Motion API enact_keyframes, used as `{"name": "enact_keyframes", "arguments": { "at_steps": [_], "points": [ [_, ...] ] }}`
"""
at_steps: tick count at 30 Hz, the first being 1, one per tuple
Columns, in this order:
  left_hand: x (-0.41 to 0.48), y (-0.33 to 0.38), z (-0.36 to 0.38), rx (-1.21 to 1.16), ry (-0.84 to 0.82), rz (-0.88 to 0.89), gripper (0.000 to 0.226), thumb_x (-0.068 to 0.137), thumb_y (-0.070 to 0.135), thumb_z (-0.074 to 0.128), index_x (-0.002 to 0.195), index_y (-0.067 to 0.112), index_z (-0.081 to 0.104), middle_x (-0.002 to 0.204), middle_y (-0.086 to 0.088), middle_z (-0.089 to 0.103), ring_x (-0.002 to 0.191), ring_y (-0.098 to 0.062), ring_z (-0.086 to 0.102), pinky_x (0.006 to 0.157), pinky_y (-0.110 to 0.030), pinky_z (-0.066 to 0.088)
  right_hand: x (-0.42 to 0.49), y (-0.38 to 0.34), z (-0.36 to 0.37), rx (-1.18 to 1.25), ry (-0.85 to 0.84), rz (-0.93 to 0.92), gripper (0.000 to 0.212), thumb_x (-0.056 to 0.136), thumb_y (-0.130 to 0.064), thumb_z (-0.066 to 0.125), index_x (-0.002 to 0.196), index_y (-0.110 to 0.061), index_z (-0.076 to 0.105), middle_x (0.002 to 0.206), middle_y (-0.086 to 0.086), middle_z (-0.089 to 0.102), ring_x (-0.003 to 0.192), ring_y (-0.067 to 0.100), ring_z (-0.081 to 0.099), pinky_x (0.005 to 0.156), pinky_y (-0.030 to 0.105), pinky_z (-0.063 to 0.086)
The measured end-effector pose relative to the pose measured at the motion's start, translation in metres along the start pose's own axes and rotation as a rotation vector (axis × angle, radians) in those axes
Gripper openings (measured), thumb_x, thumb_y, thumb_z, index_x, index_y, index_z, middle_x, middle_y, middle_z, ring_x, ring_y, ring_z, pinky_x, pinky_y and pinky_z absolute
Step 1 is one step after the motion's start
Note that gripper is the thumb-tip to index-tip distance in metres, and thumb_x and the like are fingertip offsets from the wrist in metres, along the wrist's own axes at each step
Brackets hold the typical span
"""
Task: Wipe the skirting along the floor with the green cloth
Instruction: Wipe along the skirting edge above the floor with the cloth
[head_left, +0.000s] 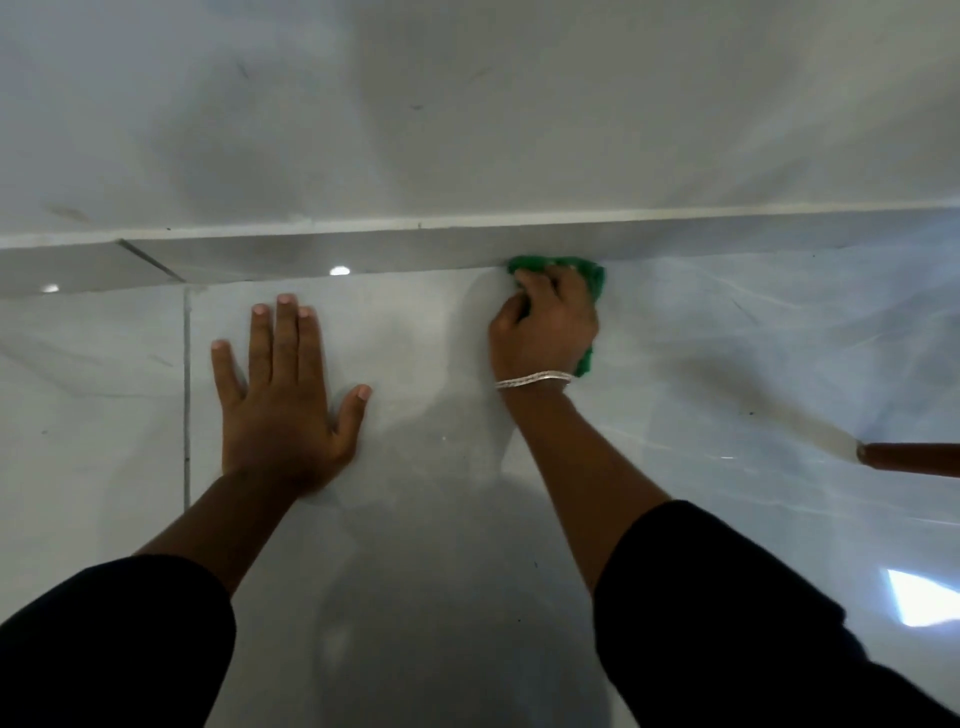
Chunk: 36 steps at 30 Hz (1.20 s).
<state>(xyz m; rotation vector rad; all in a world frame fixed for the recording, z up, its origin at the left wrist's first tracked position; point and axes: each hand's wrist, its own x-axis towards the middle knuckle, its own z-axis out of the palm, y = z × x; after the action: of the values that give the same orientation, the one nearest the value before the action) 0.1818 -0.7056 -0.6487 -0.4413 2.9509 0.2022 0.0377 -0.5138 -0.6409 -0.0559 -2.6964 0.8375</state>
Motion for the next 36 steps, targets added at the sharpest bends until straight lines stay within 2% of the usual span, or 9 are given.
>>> {"name": "enact_keyframes", "arguments": {
  "at_steps": [5,10,13,16,22,27,30,33,36],
  "points": [
    [0.002,0.0,0.001,-0.001,-0.002,-0.004,0.093,0.087,0.065,0.023,0.158,0.008,0.004,0.168,-0.014,-0.001,0.155,-0.032,-0.003,0.12,-0.062,0.003,-0.034,-0.048,0.014,-0.019,-0.224,-0.197,0.037,0.067,-0.017,0.047,0.089,-0.01,0.076,0.1,0.016,0.07,0.104,0.038,0.064,0.086,0.05,0.048],
    [-0.002,-0.002,-0.003,-0.02,-0.007,0.006,0.091,0.088,0.064,0.023,0.157,0.007,0.005,0.168,-0.014,0.001,0.155,-0.032,-0.002,0.12,-0.064,0.005,-0.002,-0.005,-0.009,-0.066,-0.34,-0.558,0.037,0.066,-0.019,0.047,0.089,-0.017,0.077,0.099,0.011,0.074,0.092,0.033,0.069,0.069,0.04,0.055],
    [-0.002,-0.001,-0.004,-0.02,-0.017,0.021,0.091,0.089,0.063,0.024,0.157,0.007,0.005,0.168,-0.014,0.001,0.155,-0.032,-0.001,0.12,-0.064,0.004,0.029,0.029,-0.031,-0.154,-0.286,-0.461,0.032,0.068,-0.019,0.05,0.087,-0.019,0.076,0.093,0.008,0.073,0.087,0.031,0.068,0.06,0.038,0.056],
    [-0.002,-0.002,-0.003,-0.021,-0.016,0.02,0.091,0.09,0.063,0.026,0.157,0.007,0.004,0.168,-0.015,0.001,0.155,-0.031,-0.001,0.12,-0.064,0.003,0.048,0.061,-0.048,-0.18,-0.203,-0.305,0.027,0.07,-0.012,0.053,0.084,-0.015,0.076,0.093,0.012,0.071,0.083,0.034,0.067,0.061,0.039,0.057],
    [0.002,-0.002,0.0,-0.011,-0.004,0.013,0.093,0.088,0.065,0.026,0.157,0.007,0.003,0.168,-0.014,0.0,0.155,-0.033,-0.002,0.12,-0.063,0.001,0.042,0.021,-0.034,-0.139,-0.13,0.077,0.018,0.069,-0.007,0.054,0.073,-0.012,0.071,0.09,0.012,0.067,0.07,0.038,0.062,0.06,0.031,0.041],
    [0.002,-0.002,0.001,0.006,-0.019,0.008,0.093,0.088,0.065,0.025,0.157,0.007,0.001,0.168,-0.014,-0.002,0.155,-0.032,-0.003,0.12,-0.062,0.0,0.016,-0.011,-0.011,-0.091,-0.119,-0.011,0.027,0.062,-0.014,0.048,0.075,-0.013,0.073,0.086,0.014,0.067,0.063,0.038,0.062,0.056,0.036,0.052],
    [0.002,-0.001,0.004,-0.009,-0.001,0.004,0.093,0.088,0.064,0.025,0.157,0.007,0.002,0.168,-0.014,-0.001,0.155,-0.032,-0.003,0.12,-0.062,-0.001,-0.021,-0.057,0.012,-0.049,-0.198,-0.085,0.039,0.06,-0.023,0.039,0.077,-0.014,0.073,0.088,0.013,0.068,0.071,0.036,0.064,0.066,0.037,0.051],
    [0.001,-0.001,0.003,-0.042,0.023,0.023,0.092,0.088,0.063,0.026,0.156,0.005,0.007,0.168,-0.016,0.004,0.155,-0.033,0.001,0.118,-0.062,-0.002,-0.038,-0.096,0.011,-0.015,-0.366,-0.058,0.032,0.06,-0.02,0.051,0.082,-0.013,0.073,0.097,0.013,0.067,0.084,0.034,0.063,0.08,0.042,0.05],
    [0.001,-0.001,0.0,-0.082,0.0,0.001,0.09,0.087,0.06,0.025,0.156,0.003,0.012,0.167,-0.016,0.005,0.155,-0.032,0.003,0.117,-0.063,-0.001,-0.02,-0.095,-0.01,-0.086,-0.523,-0.145,0.022,0.071,-0.018,0.063,0.091,-0.016,0.072,0.107,0.009,0.065,0.091,0.031,0.064,0.078,0.036,0.052]
  ]
}}
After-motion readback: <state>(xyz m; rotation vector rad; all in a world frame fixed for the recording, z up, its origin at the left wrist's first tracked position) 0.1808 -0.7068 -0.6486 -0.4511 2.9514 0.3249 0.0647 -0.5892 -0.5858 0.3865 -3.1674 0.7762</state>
